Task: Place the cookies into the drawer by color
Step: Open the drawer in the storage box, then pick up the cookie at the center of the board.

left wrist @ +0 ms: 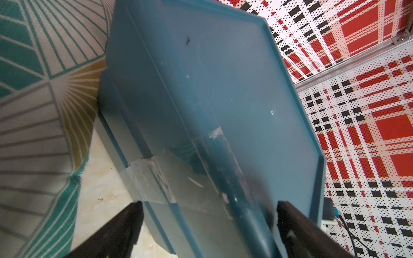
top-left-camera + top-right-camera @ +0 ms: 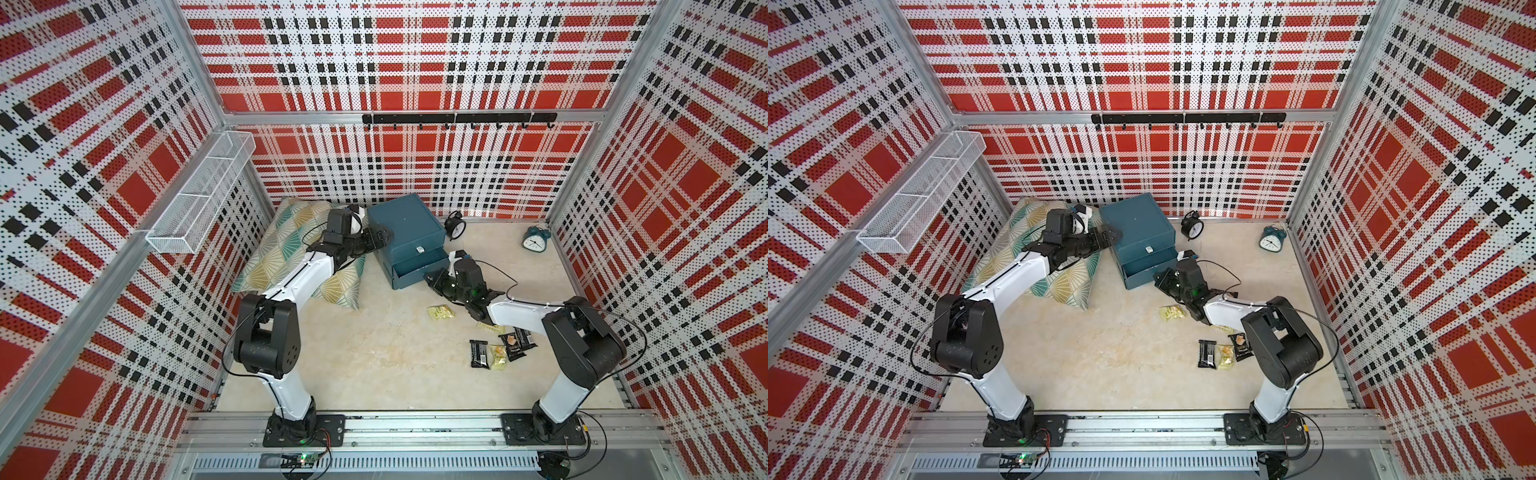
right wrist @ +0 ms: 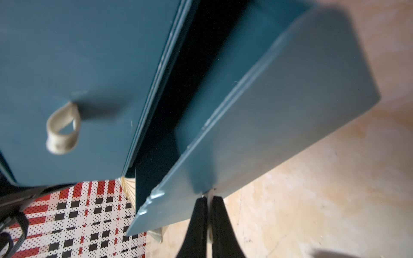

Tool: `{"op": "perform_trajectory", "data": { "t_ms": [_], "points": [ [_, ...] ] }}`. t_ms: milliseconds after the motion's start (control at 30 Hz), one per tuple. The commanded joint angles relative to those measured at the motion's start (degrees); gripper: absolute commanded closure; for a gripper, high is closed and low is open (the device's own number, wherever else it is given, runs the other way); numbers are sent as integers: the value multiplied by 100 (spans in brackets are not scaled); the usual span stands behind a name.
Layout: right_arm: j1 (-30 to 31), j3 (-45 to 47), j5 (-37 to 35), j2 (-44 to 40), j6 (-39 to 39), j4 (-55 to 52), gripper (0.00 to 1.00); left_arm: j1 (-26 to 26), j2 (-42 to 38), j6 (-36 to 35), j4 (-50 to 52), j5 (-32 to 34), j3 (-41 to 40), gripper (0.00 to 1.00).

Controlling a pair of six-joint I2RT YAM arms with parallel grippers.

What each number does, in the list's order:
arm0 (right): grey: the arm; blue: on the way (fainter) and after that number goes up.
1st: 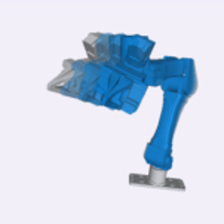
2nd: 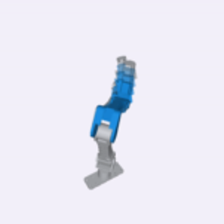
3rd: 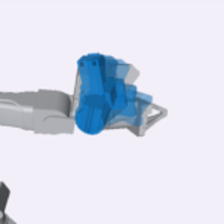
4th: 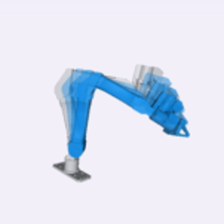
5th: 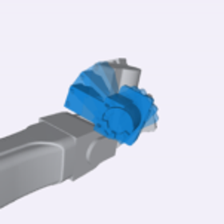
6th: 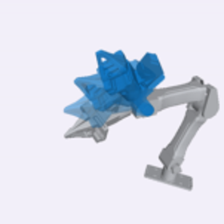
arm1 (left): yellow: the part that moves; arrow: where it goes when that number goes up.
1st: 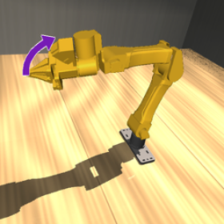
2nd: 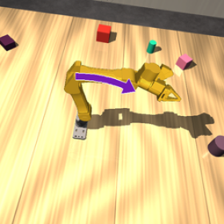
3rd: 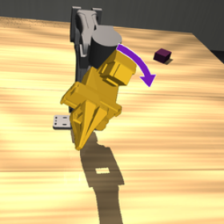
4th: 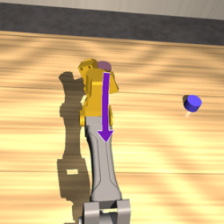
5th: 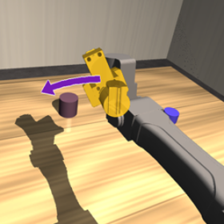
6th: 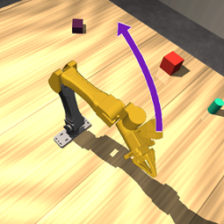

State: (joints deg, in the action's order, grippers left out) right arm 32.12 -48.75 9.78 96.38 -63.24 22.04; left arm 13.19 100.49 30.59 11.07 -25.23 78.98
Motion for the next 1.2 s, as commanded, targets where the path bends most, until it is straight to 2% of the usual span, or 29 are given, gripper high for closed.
{"op": "perform_trajectory", "data": {
  "t_ms": [0,233,300,333,400,467,567,633,967,1100,1167],
  "points": [
    [84,361,-197,-502,184,-261,100,-28,-251,-13,-139,1,-76,1],
    [137,777,-314,-1068,313,-522,100,-27,-330,-30,-174,45,-111,1],
    [138,704,-263,-1011,409,-606,96,-12,-377,-31,-217,36,-145,1],
    [141,629,-213,-967,453,-655,92,-1,-412,-34,-255,36,-167,1],
    [137,530,-137,-926,536,-717,75,33,-491,-35,-336,47,-219,1],
    [137,464,-178,-985,632,-853,70,49,-612,-35,-446,73,-296,1],
    [141,463,-476,-1311,758,-1264,56,45,-877,-35,-651,185,-454,1],
    [137,484,-722,-1636,897,-1637,49,267,-1093,-25,-814,297,-593,1],
    [119,597,-1589,-3590,1529,-3251,17,724,-2322,-92,-1662,1001,-1372,1],
    [113,547,-1814,-4266,1753,-3903,2,1183,-2794,-273,-1683,1481,-1471,1],
    [111,534,-1893,-4532,1851,-4162,0,1459,-2973,-343,-1567,1732,-1451,1]
  ]
}}
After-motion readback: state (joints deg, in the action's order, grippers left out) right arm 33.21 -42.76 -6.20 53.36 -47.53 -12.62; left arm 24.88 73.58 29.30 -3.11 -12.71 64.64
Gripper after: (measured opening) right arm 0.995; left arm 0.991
